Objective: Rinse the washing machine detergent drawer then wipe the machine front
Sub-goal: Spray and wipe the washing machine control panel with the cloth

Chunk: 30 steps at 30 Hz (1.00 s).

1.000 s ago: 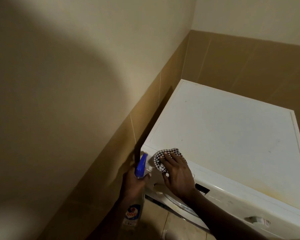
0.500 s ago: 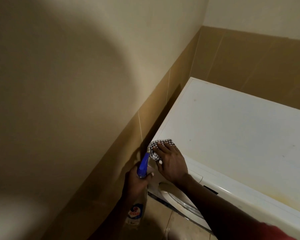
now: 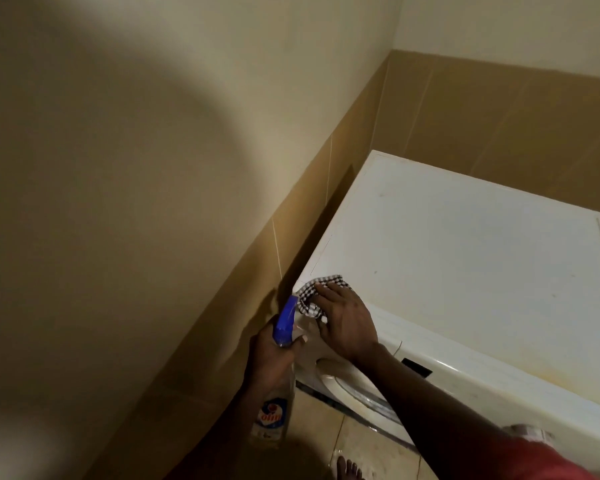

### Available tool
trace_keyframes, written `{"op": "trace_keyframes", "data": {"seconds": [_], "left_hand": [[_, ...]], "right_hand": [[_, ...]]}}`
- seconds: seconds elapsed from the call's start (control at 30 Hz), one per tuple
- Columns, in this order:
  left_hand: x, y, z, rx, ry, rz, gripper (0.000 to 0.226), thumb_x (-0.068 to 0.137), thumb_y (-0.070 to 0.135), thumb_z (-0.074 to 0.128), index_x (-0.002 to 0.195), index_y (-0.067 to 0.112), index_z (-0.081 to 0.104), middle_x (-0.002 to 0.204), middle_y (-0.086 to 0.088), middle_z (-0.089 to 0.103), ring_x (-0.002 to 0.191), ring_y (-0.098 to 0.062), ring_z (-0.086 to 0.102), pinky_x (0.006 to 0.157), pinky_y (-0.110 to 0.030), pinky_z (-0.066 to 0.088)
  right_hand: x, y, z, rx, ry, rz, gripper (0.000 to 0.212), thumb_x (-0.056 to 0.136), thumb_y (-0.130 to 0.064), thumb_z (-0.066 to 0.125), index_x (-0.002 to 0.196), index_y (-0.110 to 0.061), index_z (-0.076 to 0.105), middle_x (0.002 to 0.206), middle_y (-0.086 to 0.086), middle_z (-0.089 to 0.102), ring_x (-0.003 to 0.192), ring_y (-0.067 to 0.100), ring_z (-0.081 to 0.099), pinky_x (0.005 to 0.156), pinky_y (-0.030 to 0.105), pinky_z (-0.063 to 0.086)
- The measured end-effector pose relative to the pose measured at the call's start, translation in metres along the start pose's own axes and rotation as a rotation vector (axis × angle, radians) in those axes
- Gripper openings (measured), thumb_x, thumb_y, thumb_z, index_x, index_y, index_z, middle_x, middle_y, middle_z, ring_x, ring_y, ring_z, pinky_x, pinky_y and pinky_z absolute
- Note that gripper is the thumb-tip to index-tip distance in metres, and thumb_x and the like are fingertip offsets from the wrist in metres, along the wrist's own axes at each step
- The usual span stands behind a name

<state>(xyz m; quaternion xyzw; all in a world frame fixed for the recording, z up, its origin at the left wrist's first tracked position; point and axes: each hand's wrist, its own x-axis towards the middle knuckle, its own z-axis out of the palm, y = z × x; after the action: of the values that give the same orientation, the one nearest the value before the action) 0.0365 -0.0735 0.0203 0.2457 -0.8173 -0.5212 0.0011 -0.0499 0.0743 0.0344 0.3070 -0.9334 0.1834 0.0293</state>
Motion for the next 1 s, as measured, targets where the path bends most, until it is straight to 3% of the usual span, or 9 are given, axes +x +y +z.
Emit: {"op": "trace_keyframes", "data": {"seconds": [0.1,0.2,0.3,0.4,0.5,0.6,0.77,0.9,1.0], "left_hand": [[-0.004,-0.004,0.003,0.039,-0.010,-0.005,0.046,0.077,0.020,0.081,0.118,0.018,0.062,0.100,0.007,0.065,0.088,-0.003,0.059,0.066,0.001,0.037],[-0.008,-0.005,0.006,0.015,-0.021,-0.055,0.039,0.076,0.023,0.082,0.108,0.016,0.062,0.096,0.003,0.068,0.081,-0.004,0.062,0.066,-0.010,0.042],[-0.011,-0.008,0.014,-0.011,-0.073,-0.057,0.041,0.075,0.024,0.082,0.110,0.010,0.064,0.097,-0.002,0.070,0.089,-0.013,0.067,0.070,-0.017,0.046],[-0.014,0.000,0.025,-0.018,-0.136,-0.022,0.046,0.077,0.020,0.082,0.116,0.008,0.063,0.104,-0.005,0.070,0.096,-0.019,0.066,0.073,-0.018,0.047],[-0.020,0.011,0.040,-0.024,-0.225,0.016,0.046,0.078,0.016,0.080,0.118,0.008,0.061,0.103,-0.006,0.068,0.099,-0.022,0.065,0.081,-0.027,0.053],[-0.028,0.018,0.060,0.013,-0.298,0.071,0.043,0.078,0.020,0.081,0.114,0.010,0.061,0.103,-0.006,0.069,0.099,-0.021,0.065,0.090,-0.036,0.055],[-0.043,0.038,0.090,0.050,-0.406,0.162,0.036,0.078,0.023,0.080,0.108,0.014,0.062,0.096,-0.003,0.068,0.092,-0.020,0.065,0.082,-0.030,0.054],[-0.054,0.051,0.112,0.059,-0.494,0.188,0.031,0.079,0.026,0.080,0.102,0.015,0.063,0.090,-0.001,0.067,0.087,-0.019,0.065,0.078,-0.026,0.052],[-0.066,0.059,0.130,0.104,-0.569,0.216,0.027,0.080,0.025,0.079,0.098,0.017,0.060,0.082,0.000,0.064,0.081,-0.017,0.063,0.072,-0.022,0.051]], "right_hand": [[-0.018,-0.005,0.000,0.039,0.045,0.050,0.044,0.084,-0.037,0.042,0.119,-0.024,0.065,0.131,-0.001,0.061,0.124,0.022,0.052,0.107,0.040,0.040],[-0.050,0.002,-0.001,0.066,0.098,0.072,0.045,0.077,-0.027,0.047,0.117,-0.023,0.067,0.129,-0.001,0.063,0.123,0.021,0.054,0.106,0.042,0.041],[-0.055,0.011,-0.022,0.259,0.165,0.236,0.034,0.082,-0.024,0.055,0.113,-0.027,0.068,0.112,-0.005,0.071,0.102,0.016,0.066,0.088,0.032,0.053],[-0.057,0.028,-0.057,0.463,0.378,0.514,0.031,0.089,-0.042,0.050,0.110,-0.029,0.068,0.096,-0.007,0.074,0.082,0.012,0.068,0.073,0.031,0.055],[-0.076,0.058,-0.096,0.490,0.628,0.695,0.031,0.091,-0.043,0.050,0.112,-0.027,0.067,0.096,-0.001,0.074,0.088,0.016,0.068,0.077,0.039,0.056],[-0.107,0.081,-0.129,0.489,0.758,0.811,0.025,0.093,-0.044,0.054,0.109,-0.030,0.067,0.092,-0.001,0.073,0.088,0.018,0.067,0.078,0.043,0.057],[-0.165,0.084,-0.142,0.482,0.793,0.938,0.024,0.092,-0.050,0.052,0.105,-0.034,0.065,0.086,-0.004,0.070,0.083,0.018,0.067,0.065,0.049,0.059],[-0.198,0.077,-0.139,0.477,0.806,1.007,0.016,0.094,-0.039,0.054,0.102,-0.031,0.067,0.086,-0.002,0.070,0.084,0.021,0.067,0.070,0.045,0.058],[-0.214,0.081,-0.144,0.468,0.830,1.057,0.013,0.093,-0.036,0.055,0.099,-0.034,0.067,0.079,-0.005,0.068,0.077,0.021,0.067,0.063,0.046,0.058]]}}
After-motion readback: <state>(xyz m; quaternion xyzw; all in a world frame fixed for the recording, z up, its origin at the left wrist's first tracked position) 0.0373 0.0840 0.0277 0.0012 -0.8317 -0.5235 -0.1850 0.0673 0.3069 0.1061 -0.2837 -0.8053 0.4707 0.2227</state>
